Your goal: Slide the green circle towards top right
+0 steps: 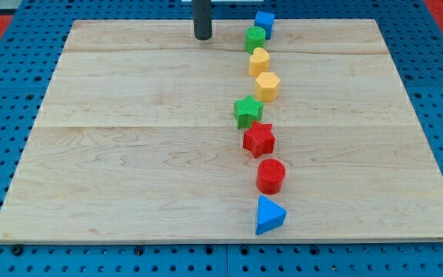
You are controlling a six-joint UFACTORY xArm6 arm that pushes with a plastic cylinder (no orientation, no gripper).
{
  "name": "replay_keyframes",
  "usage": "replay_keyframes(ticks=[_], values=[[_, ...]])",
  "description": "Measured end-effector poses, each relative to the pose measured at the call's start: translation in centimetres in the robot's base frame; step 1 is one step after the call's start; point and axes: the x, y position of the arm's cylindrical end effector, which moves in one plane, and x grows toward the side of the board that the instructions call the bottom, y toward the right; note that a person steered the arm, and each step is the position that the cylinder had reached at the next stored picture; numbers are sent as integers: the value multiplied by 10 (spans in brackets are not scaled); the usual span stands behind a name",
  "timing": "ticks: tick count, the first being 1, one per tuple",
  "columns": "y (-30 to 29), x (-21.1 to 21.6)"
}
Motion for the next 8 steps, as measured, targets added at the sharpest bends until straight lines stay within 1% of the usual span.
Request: replay_keyframes(ticks=[2, 3, 4, 5, 6, 7, 8], values=[[0, -1], [33, -19], [48, -25], [92, -36], [104, -34], [170, -3], [128, 3]])
